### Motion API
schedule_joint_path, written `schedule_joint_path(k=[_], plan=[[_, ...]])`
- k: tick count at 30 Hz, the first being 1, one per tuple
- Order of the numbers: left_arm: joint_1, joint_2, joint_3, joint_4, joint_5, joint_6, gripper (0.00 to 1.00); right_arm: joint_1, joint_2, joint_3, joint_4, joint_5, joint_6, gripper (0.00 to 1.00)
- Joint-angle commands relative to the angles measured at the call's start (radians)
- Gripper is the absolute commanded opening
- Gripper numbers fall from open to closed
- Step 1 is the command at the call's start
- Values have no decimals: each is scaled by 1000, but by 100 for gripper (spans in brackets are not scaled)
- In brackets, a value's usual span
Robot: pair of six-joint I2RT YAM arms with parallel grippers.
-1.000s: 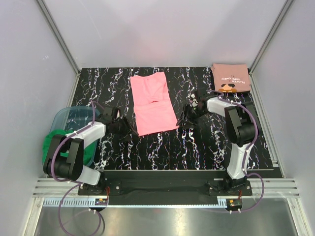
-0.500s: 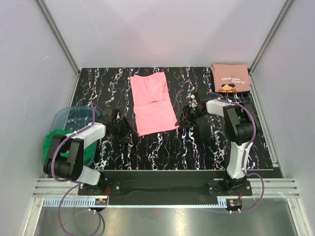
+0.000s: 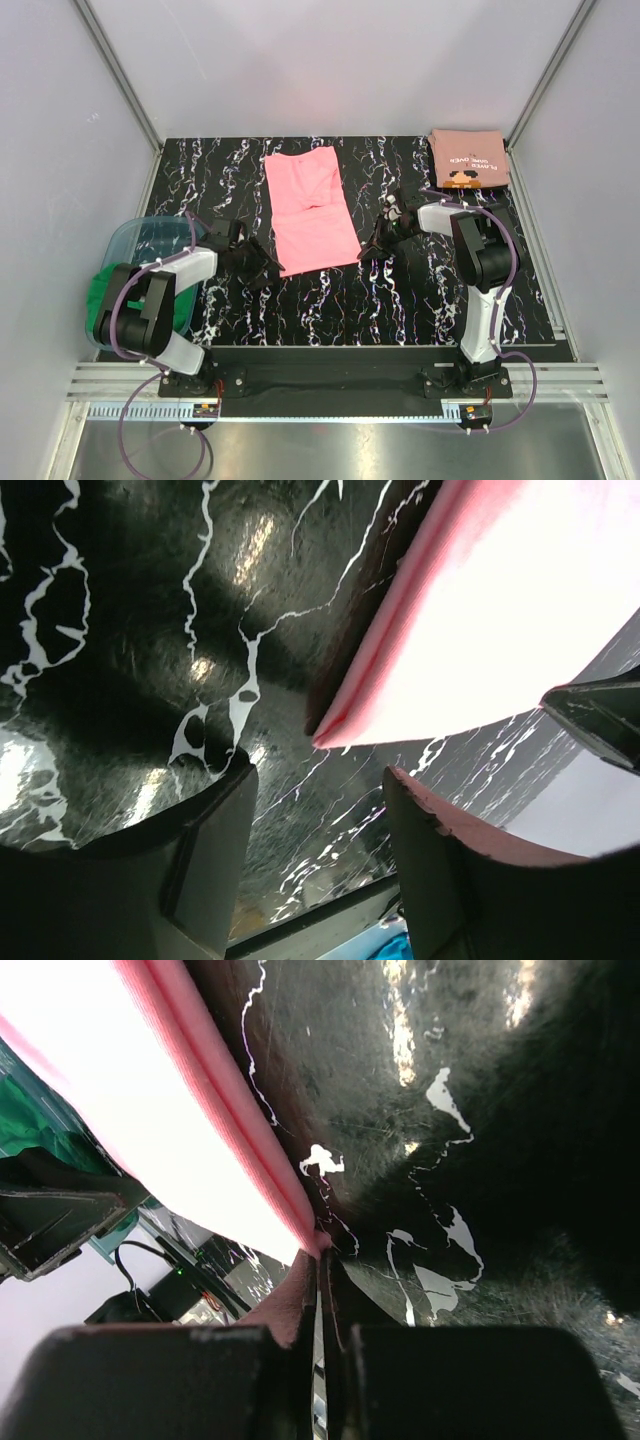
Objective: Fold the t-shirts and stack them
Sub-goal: Fold the tshirt
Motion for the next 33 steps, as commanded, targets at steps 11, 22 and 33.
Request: schedule_joint_path(k=[11, 22, 33], plan=[[-50, 130, 34, -59, -129, -86, 55, 1, 9, -22, 0, 78, -1, 0], [-57, 179, 25, -50, -195, -93, 44, 2, 4, -16, -3, 80, -1, 0], [-60, 180, 56, -13, -195, 53, 0, 24, -18, -3, -20, 111, -39, 0]])
